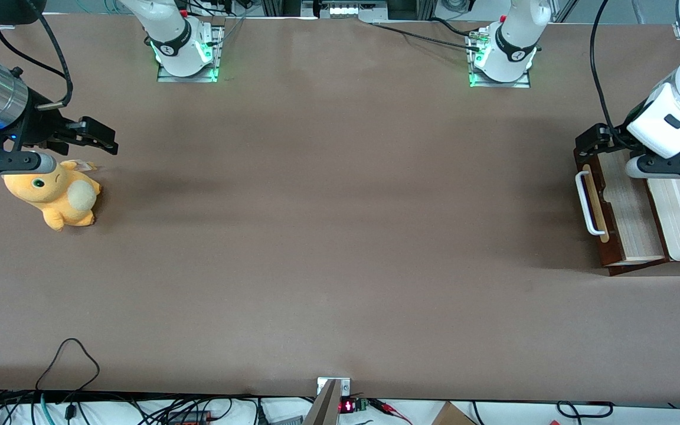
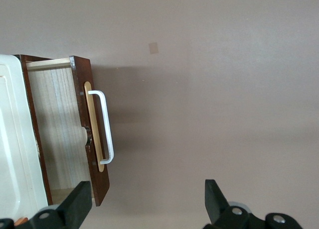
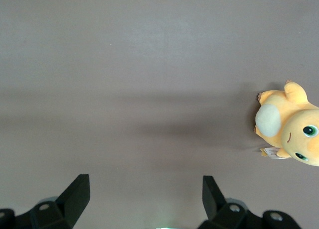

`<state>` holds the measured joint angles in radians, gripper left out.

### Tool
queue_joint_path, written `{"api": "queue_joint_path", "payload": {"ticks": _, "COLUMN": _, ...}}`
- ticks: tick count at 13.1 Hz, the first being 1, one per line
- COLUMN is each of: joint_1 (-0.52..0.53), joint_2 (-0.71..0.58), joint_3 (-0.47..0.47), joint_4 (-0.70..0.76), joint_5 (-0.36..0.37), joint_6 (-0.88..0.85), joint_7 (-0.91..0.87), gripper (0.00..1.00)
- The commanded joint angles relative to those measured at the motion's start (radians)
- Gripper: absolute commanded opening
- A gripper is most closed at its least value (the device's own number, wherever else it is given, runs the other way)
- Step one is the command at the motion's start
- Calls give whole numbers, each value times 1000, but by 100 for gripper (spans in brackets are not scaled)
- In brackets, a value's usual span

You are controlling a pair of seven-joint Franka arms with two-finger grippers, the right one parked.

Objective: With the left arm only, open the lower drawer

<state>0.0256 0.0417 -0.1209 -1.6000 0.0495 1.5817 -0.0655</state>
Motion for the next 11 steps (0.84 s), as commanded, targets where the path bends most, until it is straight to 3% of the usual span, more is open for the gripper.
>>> {"api": "queue_joint_path", "payload": {"ticks": 1, "joint_1": 2, "joint_2": -8, "joint_3": 24, "joint_4": 11, "joint_5": -68, "joint_6": -20, "joint_7": 29, "gripper": 100}}
{"api": "queue_joint_path", "payload": {"ticks": 11, "joint_1": 0, "joint_2": -3, "joint_3": 43, "joint_4": 22, "joint_5": -77, "joint_6": -20, "joint_7": 26, "gripper": 100}}
